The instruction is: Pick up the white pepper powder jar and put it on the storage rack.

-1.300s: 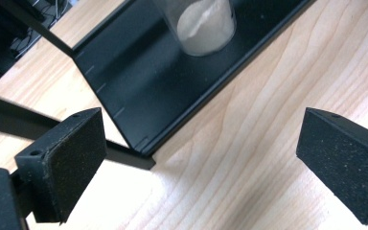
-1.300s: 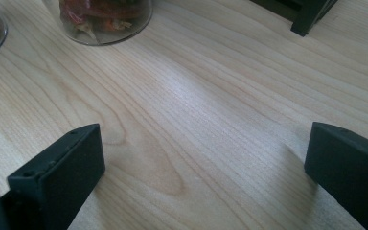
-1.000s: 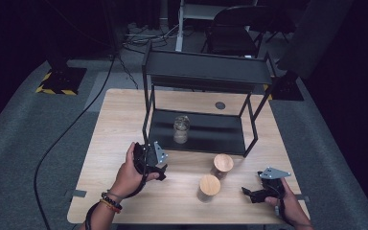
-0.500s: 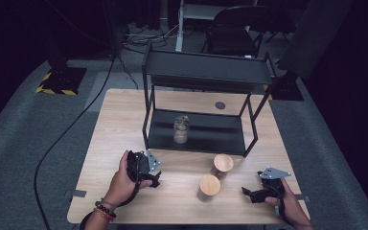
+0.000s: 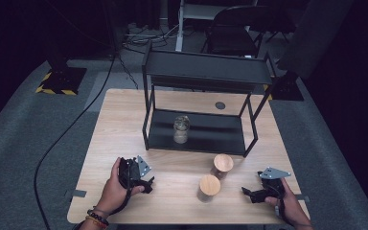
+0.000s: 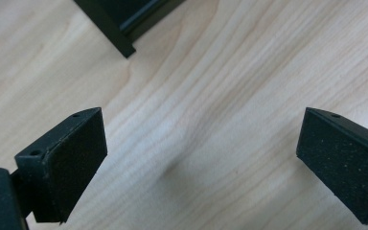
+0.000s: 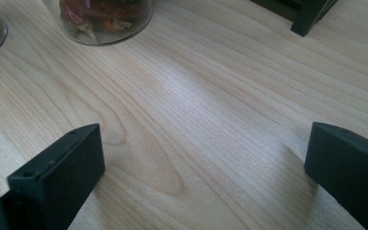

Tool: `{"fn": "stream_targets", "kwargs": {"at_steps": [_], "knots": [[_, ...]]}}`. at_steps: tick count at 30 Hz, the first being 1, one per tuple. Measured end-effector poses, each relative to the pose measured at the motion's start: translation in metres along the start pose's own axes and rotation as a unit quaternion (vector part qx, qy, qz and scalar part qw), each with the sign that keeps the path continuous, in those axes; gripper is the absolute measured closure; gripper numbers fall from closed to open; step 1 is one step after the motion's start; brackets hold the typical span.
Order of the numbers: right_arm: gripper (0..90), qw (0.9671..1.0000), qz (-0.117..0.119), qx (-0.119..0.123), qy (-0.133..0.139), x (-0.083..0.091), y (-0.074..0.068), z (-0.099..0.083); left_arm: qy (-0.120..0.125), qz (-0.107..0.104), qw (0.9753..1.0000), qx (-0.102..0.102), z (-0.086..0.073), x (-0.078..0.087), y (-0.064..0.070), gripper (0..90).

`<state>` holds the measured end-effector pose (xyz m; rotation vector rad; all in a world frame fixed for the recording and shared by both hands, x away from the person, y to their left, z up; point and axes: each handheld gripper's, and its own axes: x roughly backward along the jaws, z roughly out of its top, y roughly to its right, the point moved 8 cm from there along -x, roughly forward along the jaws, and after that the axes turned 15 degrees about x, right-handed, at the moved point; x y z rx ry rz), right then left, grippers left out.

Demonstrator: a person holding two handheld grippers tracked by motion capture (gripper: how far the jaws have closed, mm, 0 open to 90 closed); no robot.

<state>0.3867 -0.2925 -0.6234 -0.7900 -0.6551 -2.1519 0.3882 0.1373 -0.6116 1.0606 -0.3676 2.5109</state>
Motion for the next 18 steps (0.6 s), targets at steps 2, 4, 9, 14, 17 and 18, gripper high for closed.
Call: {"fn": "stream_targets", "kwargs": {"at_steps": [2,4,9,14,17,18], "knots": [[0.0,1.0,0.0,0.0,0.0,0.0,0.0,0.0,0.0,0.0,1.0,0.001,-0.003,0.0,-0.001,2.9],[0.0,1.0,0.0,0.0,0.0,0.0,0.0,0.0,0.001,-0.002,1.0,0.007,-0.006,0.0,-0.002,2.9],[0.0,1.0,0.0,0.0,0.0,0.0,0.0,0.0,0.009,-0.01,0.9997,0.02,-0.01,0.001,-0.002,2.9],[0.0,1.0,0.0,0.0,0.0,0.0,0.0,0.0,0.016,-0.023,0.9988,0.041,-0.016,0.002,-0.004,2.9],[0.0,1.0,0.0,0.0,0.0,0.0,0.0,0.0,0.02,-0.035,0.9975,0.058,-0.019,0.003,-0.007,2.7],[0.0,1.0,0.0,0.0,0.0,0.0,0.0,0.0,0.02,-0.038,0.997,0.065,-0.021,0.003,-0.008,2.5]]}}
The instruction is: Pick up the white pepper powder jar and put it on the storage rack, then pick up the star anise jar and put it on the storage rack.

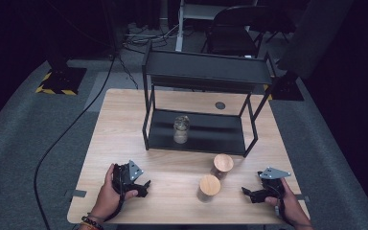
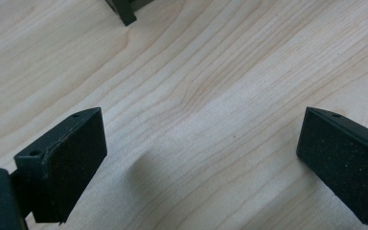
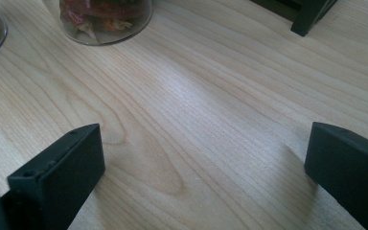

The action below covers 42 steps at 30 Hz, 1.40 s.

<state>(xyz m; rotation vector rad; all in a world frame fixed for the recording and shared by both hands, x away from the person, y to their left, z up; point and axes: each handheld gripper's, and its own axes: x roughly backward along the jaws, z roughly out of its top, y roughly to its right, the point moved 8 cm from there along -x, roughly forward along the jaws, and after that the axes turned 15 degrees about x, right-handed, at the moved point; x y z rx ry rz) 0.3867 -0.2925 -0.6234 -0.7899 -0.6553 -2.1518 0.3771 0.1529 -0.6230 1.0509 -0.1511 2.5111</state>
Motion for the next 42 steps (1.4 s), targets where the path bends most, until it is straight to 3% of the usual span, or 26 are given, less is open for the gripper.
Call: {"fn": "stream_targets", "kwargs": {"at_steps": [9,12,42], "knots": [[0.0,1.0,0.0,0.0,0.0,0.0,0.0,0.0,-0.004,-0.015,0.9991,0.039,-0.0064,0.0019,-0.0077,1.4],[0.0,1.0,0.0,0.0,0.0,0.0,0.0,0.0,-0.019,-0.031,0.9973,0.064,-0.0085,0.0013,-0.0098,1.4],[0.0,1.0,0.003,0.002,0.001,-0.0005,0.0005,0.0004,-0.023,-0.032,0.9972,0.064,-0.0089,0.0012,-0.011,0.0]]}}
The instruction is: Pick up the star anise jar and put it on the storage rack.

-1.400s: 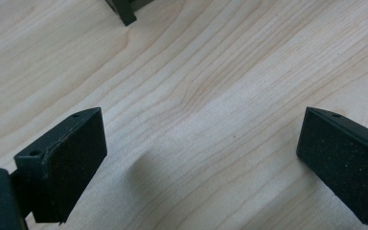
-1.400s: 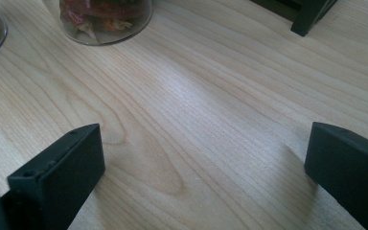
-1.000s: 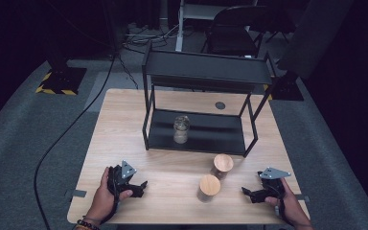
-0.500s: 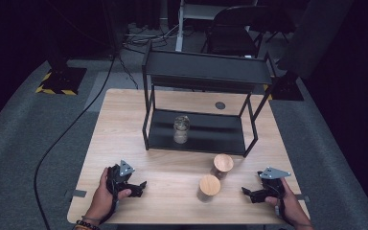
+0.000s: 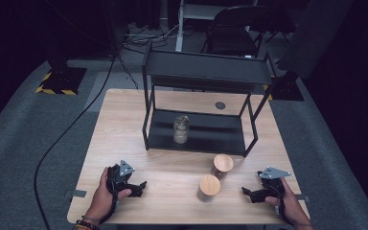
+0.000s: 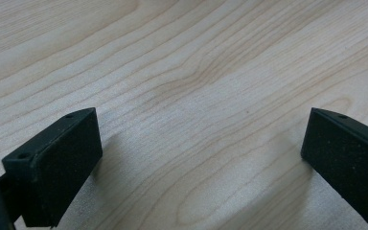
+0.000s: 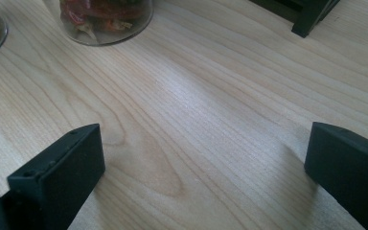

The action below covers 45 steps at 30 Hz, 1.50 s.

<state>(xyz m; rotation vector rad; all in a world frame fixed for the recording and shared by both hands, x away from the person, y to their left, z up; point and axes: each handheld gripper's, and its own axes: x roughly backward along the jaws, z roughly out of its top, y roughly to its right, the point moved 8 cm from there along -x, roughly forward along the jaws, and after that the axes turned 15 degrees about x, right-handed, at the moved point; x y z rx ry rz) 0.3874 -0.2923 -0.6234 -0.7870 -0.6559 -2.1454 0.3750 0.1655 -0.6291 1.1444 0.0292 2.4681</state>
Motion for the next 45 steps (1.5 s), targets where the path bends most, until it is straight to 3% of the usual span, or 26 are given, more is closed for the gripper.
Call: {"fn": "stream_targets", "kwargs": {"at_steps": [24,37,45], "knots": [[0.1,1.0,-0.001,0.0,-0.001,0.0,0.0,0.0,0.0,0.0,1.0,0.0,0.0,0.0,0.0,0.0],[1.5,0.9995,-0.007,0.022,-0.019,0.004,-0.003,0.003,0.0,0.0,1.0,0.0,0.0,0.0,0.0,0.0],[1.6,0.9992,-0.004,0.038,-0.014,0.01,-0.008,0.011,0.0,0.0,1.0,0.0,0.0,0.0,0.0,0.0]]}}
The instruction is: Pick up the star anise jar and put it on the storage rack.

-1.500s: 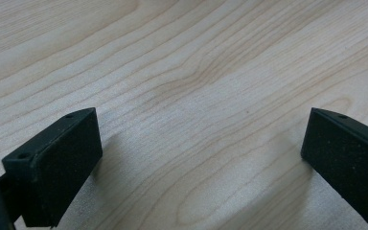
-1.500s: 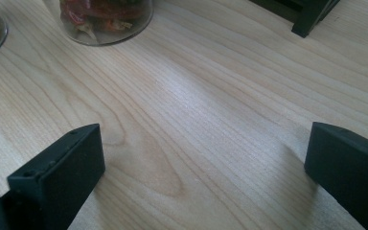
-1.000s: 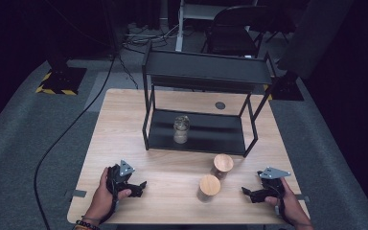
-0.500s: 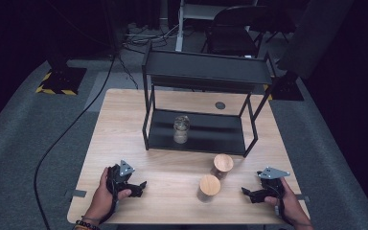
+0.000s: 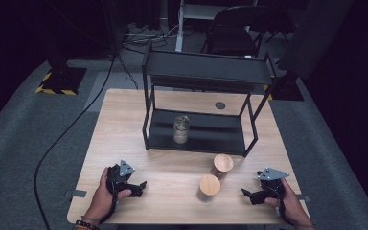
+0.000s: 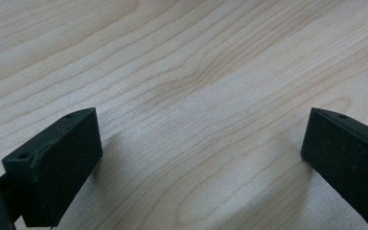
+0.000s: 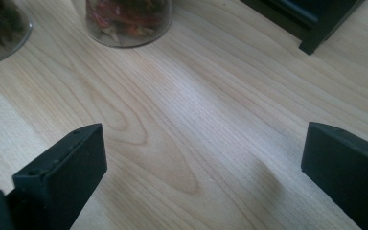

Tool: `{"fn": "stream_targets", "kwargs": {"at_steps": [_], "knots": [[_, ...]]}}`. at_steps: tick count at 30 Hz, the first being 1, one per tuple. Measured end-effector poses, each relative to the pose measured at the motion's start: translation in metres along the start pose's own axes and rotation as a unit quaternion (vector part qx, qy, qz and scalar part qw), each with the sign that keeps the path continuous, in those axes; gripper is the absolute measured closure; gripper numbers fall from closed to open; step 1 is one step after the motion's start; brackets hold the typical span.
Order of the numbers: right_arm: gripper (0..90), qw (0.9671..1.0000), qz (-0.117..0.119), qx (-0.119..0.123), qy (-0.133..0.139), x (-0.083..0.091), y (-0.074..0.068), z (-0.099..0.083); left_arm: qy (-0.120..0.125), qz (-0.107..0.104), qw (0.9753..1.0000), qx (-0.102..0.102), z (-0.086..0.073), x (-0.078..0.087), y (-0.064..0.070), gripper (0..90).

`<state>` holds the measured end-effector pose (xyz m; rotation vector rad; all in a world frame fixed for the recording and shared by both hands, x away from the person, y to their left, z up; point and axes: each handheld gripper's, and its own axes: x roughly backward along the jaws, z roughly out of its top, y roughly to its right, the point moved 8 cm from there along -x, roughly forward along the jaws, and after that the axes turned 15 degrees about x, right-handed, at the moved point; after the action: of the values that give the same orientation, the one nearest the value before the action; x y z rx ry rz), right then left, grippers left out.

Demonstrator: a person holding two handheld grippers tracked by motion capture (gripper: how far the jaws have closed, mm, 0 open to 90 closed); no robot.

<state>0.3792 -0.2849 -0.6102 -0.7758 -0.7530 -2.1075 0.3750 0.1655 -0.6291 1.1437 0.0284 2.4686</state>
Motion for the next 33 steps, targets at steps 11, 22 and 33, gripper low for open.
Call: {"fn": "stream_targets", "kwargs": {"at_steps": [11,22,33], "knots": [[1.6,0.9998,-0.007,0.017,0.011,0.012,-0.003,0.015,0.0,0.0,1.0,0.0,0.0,0.0,0.0,0.0],[1.5,0.9979,0.018,0.057,0.027,0.021,-0.023,0.034,0.001,-0.001,1.0,0.0,0.0,0.0,0.0,0.0],[1.7,0.9953,0.047,0.077,0.036,0.02,-0.04,0.045,0.001,-0.001,1.0,0.0,0.0,0.0,0.0,0.0]]}}
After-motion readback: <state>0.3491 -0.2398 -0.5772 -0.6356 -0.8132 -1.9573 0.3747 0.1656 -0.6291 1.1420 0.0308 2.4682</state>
